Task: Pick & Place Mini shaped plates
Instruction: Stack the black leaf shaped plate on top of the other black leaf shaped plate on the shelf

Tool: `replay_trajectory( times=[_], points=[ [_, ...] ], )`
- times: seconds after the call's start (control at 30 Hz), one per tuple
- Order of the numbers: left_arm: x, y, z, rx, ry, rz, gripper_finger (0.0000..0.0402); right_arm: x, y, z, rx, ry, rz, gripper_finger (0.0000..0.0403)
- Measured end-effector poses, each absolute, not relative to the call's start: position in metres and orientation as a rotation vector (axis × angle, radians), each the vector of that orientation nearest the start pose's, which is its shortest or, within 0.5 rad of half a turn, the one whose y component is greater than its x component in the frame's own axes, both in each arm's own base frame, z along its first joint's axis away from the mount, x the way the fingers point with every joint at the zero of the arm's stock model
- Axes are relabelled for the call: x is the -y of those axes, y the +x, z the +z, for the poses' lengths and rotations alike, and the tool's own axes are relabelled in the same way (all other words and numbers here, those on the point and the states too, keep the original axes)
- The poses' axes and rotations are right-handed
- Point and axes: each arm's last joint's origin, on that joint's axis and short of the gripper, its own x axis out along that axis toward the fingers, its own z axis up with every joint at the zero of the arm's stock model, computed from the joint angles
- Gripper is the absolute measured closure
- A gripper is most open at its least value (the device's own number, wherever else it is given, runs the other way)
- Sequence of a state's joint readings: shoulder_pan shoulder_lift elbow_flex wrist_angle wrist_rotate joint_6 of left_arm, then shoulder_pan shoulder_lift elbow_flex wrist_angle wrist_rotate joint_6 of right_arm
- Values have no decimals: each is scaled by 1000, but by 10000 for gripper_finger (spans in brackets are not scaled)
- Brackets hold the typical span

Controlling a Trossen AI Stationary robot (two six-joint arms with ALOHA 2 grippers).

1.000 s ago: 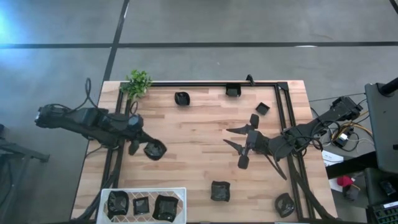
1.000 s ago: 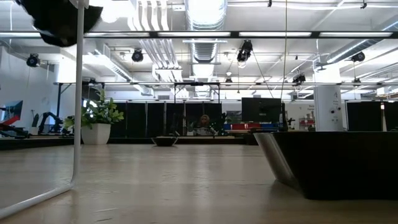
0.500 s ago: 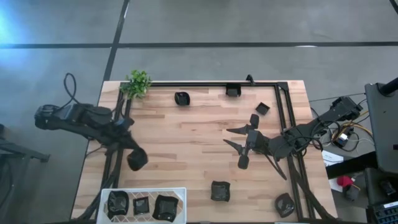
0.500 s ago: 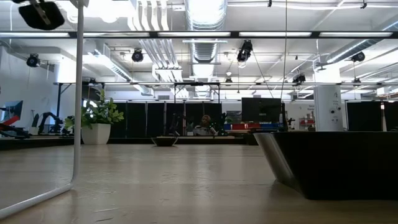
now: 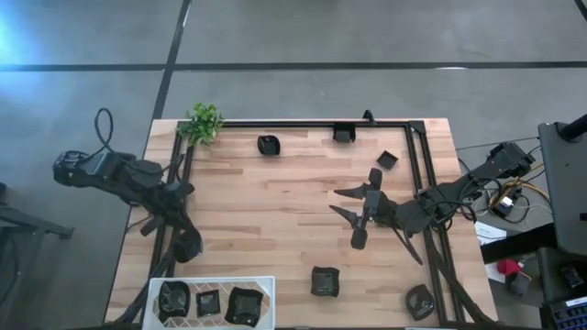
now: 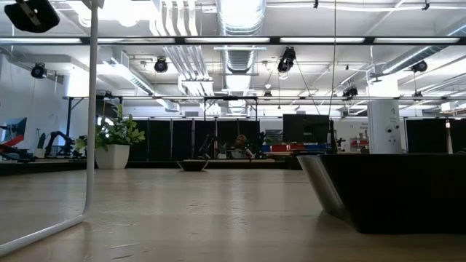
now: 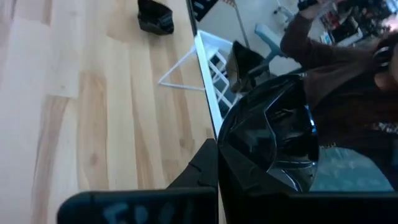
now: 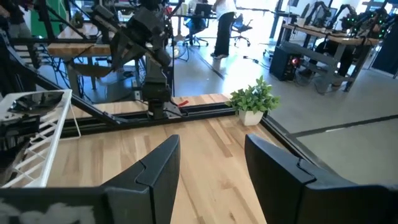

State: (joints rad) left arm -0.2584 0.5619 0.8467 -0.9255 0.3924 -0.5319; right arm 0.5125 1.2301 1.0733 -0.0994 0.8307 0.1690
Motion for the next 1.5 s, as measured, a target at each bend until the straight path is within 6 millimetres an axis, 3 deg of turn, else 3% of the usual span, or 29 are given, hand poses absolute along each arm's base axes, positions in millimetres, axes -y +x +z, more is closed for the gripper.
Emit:
replay_trajectory(
  times=[0.27,0.67,0.83,1.0,1.3,1.5],
  points=[
    [45,98,310,-865,-509,-487,402,-112,244,351,-174,4,-332,225],
    [80,121,319,-1025,-538,-533,401,-112,244,351,-173,17,-334,225],
    [97,119,323,-1134,-527,-552,401,-112,244,351,-174,13,-333,225],
    [113,115,331,-1126,-499,-537,401,-112,244,348,-181,7,-334,225],
    [144,106,320,-1252,-468,-551,401,-112,244,348,-180,8,-334,225],
    [152,107,318,-1243,-450,-560,401,-112,244,348,-181,5,-334,225]
  ],
)
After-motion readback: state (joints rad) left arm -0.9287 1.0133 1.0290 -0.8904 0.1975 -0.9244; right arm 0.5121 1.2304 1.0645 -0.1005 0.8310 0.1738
